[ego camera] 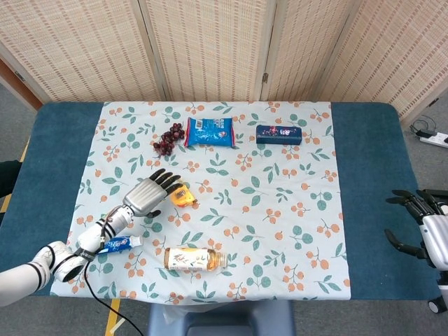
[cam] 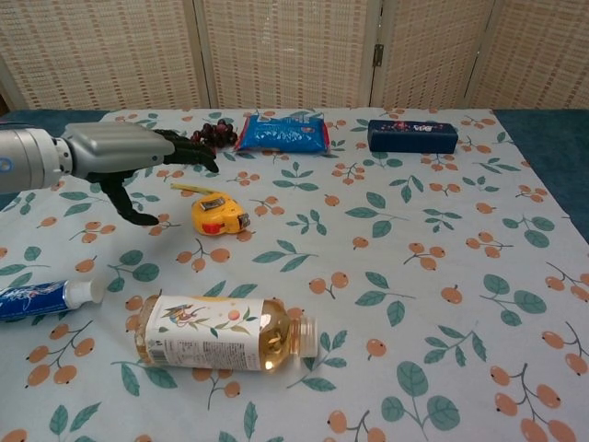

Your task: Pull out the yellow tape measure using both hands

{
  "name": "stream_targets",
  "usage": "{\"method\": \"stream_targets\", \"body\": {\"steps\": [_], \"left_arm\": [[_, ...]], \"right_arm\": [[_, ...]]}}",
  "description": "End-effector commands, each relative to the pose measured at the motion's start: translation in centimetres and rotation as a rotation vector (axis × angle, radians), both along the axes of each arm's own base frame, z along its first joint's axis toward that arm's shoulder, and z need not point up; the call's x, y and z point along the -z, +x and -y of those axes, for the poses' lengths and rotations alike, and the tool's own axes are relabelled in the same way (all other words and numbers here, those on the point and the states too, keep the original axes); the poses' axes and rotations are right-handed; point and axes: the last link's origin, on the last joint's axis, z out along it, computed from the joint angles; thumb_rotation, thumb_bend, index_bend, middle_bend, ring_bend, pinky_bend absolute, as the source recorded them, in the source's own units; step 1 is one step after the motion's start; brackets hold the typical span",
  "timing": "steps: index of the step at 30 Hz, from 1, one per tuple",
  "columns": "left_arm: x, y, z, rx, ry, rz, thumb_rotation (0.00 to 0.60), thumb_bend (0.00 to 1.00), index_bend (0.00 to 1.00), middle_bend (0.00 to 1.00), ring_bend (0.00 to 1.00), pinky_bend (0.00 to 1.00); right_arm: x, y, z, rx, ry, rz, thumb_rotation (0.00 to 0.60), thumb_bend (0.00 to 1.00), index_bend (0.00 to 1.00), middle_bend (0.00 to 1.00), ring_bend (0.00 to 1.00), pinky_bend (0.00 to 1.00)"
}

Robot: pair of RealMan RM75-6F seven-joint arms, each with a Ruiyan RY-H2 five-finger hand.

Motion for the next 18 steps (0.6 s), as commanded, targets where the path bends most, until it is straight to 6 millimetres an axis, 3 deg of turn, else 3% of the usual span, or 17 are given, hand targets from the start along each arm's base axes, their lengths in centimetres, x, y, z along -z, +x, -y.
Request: {"method": "stream_targets", "body": {"steps": [1,18], "left_arm": [[1.1,0.6,-0.5,-0.006,-0.022,-0.006,0.600,0.33,0.14,0.06,0.03,0.00],[4.0,1.2,-2.4,-0.068,-0.045,-0.088,0.600,0.34,0.20,0.08,0.03,0.00]], "right_arm": [[0.1,0.0,0.1,0.004,0.002,-0.001,0.600,0.36,0.29,0.21,0.24,0.09],[0.3,-0.8,0.2,0.039,0.008,0.006,0.600,0.36,0.29,0.21,0.24,0.09]]}}
